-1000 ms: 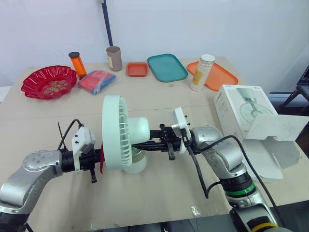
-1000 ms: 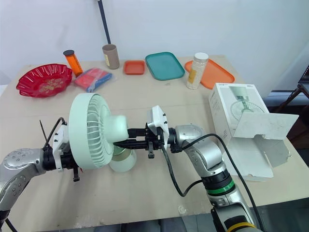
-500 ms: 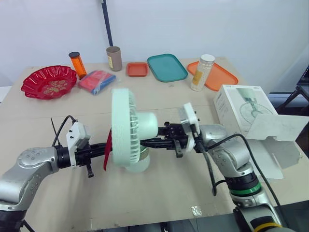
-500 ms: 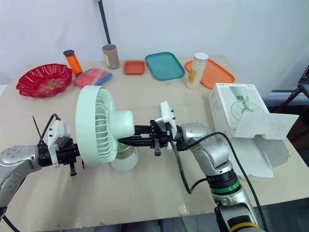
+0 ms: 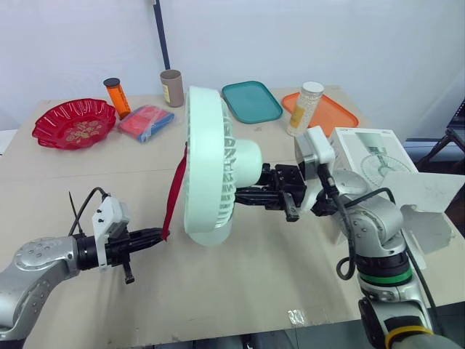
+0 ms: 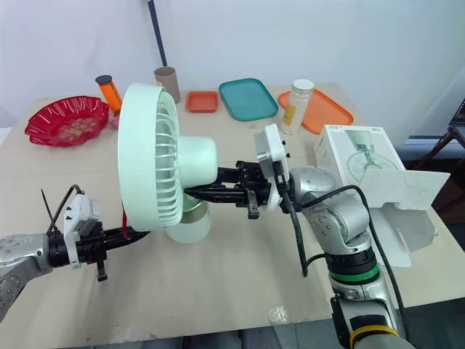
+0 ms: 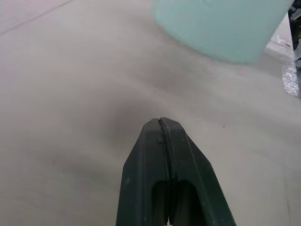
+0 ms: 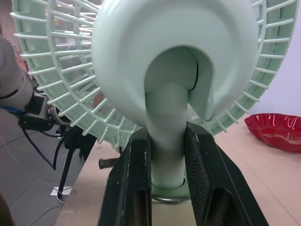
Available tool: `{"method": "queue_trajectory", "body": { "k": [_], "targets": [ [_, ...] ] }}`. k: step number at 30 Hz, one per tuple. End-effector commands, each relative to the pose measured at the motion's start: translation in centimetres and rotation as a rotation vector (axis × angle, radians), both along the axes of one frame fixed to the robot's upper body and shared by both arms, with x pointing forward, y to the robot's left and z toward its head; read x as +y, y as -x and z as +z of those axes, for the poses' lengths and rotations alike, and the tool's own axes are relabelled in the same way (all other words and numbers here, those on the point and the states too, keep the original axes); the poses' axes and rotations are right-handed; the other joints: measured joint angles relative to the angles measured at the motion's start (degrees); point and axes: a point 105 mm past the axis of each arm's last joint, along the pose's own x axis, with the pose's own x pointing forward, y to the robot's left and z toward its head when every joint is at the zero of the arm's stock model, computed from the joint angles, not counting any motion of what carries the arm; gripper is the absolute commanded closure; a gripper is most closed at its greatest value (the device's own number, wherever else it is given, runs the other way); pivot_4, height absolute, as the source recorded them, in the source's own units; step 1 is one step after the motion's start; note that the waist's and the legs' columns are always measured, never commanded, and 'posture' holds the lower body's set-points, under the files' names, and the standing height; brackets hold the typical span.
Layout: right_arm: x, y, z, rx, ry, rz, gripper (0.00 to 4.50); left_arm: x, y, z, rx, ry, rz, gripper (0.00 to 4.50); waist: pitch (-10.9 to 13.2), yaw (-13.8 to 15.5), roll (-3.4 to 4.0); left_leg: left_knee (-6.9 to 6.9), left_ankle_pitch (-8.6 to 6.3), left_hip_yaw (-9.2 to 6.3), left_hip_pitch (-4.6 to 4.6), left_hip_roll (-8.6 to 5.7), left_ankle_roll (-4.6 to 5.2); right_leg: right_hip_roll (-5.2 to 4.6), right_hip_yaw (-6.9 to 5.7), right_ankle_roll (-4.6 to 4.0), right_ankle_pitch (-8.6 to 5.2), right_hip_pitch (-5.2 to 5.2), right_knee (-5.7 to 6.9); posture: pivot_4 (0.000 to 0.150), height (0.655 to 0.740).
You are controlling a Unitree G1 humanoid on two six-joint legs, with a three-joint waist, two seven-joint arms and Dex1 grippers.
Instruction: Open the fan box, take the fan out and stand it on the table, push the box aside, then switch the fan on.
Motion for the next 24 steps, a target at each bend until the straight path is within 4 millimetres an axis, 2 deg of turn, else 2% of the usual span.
{"method": "queue_trajectory", "body": {
  "k": [1,20,24],
  "targets": [
    [-0.2,1.5,2.5,-0.084,-0.056,0.04,4.06,-0.4,-0.1,1.0,-0.043,0.013,-0.003,4.46,0.0,0.0,0.0,0.0,0.0,0.0,0.0,0.0,0.0,0.0,0.0,0.0,0.0,0.0,0.0,0.15,0.7255],
    [-0.2,1.7,2.0,-0.075,-0.038,0.021,4.06,-0.6,-0.5,1.1,-0.047,0.024,-0.003,4.46,0.0,0.0,0.0,0.0,-0.01,0.01,0.0,0.0,0.01,0.0,0.0,0.0,0.0,0.0,0.0,0.15,0.7255],
    [-0.2,1.5,1.3,-0.076,-0.02,0.015,4.06,-0.8,-0.4,1.3,-0.05,0.029,-0.013,4.46,0.0,0.0,0.0,0.0,-0.01,0.01,0.0,0.0,0.01,0.0,0.0,0.0,0.0,0.0,0.0,0.15,0.7255]
  ]
}}
